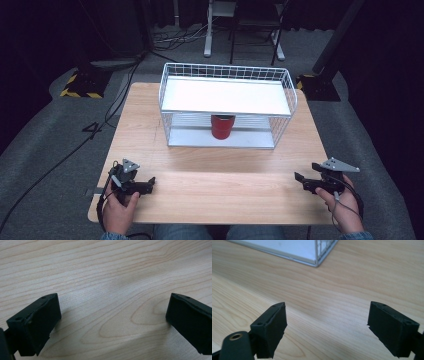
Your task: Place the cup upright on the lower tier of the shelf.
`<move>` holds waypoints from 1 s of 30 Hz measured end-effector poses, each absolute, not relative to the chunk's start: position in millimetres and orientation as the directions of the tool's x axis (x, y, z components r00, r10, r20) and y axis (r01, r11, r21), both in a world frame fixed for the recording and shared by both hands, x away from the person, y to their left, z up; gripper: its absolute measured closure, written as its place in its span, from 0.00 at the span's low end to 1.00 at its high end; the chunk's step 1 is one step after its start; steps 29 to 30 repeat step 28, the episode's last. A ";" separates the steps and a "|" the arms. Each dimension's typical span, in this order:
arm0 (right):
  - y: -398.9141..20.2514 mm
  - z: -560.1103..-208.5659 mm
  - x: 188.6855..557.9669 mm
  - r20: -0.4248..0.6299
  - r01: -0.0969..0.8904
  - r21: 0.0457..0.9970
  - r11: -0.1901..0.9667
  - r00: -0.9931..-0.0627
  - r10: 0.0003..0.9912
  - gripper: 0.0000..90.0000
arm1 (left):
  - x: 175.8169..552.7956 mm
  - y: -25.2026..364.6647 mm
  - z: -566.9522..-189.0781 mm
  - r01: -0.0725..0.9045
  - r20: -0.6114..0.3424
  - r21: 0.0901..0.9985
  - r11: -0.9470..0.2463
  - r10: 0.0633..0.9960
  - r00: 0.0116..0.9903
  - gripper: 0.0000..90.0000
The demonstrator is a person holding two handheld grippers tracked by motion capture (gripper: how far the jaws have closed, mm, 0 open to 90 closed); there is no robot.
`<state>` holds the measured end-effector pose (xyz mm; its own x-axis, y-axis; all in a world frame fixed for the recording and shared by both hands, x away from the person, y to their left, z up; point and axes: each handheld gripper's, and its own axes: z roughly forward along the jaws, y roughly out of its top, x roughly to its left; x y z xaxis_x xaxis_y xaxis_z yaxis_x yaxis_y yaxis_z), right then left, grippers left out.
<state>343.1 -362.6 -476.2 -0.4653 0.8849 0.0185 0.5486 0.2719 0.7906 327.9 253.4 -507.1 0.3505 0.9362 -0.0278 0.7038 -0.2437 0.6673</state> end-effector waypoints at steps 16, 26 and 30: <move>-367.2 -500.8 344.9 -0.004 0.593 0.739 0.320 -0.472 0.882 0.18 | 327.9 253.4 -507.1 0.704 -0.028 0.667 -0.243 0.936 0.350 0.00; -366.0 -505.2 344.8 -0.010 0.591 0.735 0.333 -0.481 0.877 0.14 | 327.8 253.4 -507.1 0.704 -0.028 0.667 -0.244 0.936 0.351 0.00; -366.1 -505.1 344.9 -0.009 0.592 0.734 0.333 -0.482 0.876 0.14 | 327.8 253.4 -507.1 0.704 -0.028 0.667 -0.244 0.936 0.350 0.00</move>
